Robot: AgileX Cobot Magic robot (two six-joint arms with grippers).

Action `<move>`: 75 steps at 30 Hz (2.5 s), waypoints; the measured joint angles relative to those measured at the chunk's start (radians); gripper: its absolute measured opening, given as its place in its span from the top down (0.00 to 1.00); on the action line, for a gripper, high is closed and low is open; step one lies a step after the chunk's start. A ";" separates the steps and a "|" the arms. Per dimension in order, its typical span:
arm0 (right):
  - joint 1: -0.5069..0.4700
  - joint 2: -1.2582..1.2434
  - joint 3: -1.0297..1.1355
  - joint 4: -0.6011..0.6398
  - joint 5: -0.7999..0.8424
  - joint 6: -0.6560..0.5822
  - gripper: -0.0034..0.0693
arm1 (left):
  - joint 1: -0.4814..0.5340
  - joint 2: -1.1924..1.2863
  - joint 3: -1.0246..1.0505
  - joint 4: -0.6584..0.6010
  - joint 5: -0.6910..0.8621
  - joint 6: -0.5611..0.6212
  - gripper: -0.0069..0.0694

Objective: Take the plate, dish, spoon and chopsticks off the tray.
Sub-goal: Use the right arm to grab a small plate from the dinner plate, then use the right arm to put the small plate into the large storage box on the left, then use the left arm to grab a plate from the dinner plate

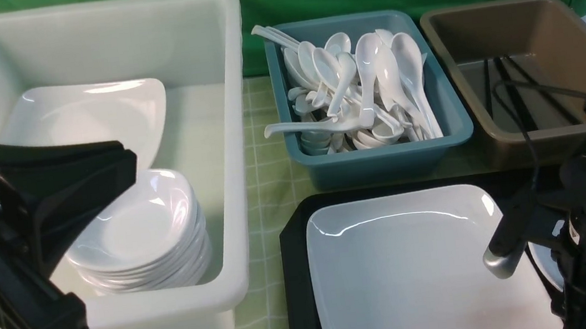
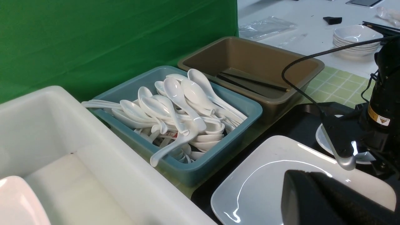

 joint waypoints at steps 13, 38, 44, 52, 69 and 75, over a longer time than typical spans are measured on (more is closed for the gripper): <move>0.030 -0.093 -0.070 -0.011 0.067 0.056 0.82 | 0.000 0.000 0.000 0.017 0.004 0.000 0.88; 0.703 0.363 -1.065 0.004 -0.084 -0.050 0.85 | -0.001 -0.397 -0.092 0.598 0.490 -0.505 0.88; 0.707 0.464 -1.101 0.002 -0.096 -0.101 0.65 | -0.001 -0.410 -0.093 0.592 0.525 -0.506 0.88; 0.728 0.387 -1.107 -0.003 0.079 -0.081 0.18 | -0.001 -0.394 -0.093 0.525 0.499 -0.468 0.88; 0.519 -0.321 -0.571 -0.003 0.404 0.324 0.86 | -0.038 0.260 -0.094 -0.096 0.338 0.279 0.88; 0.510 -0.691 -0.232 0.001 0.399 0.505 0.86 | -0.259 0.620 -0.119 -0.009 0.271 0.340 0.88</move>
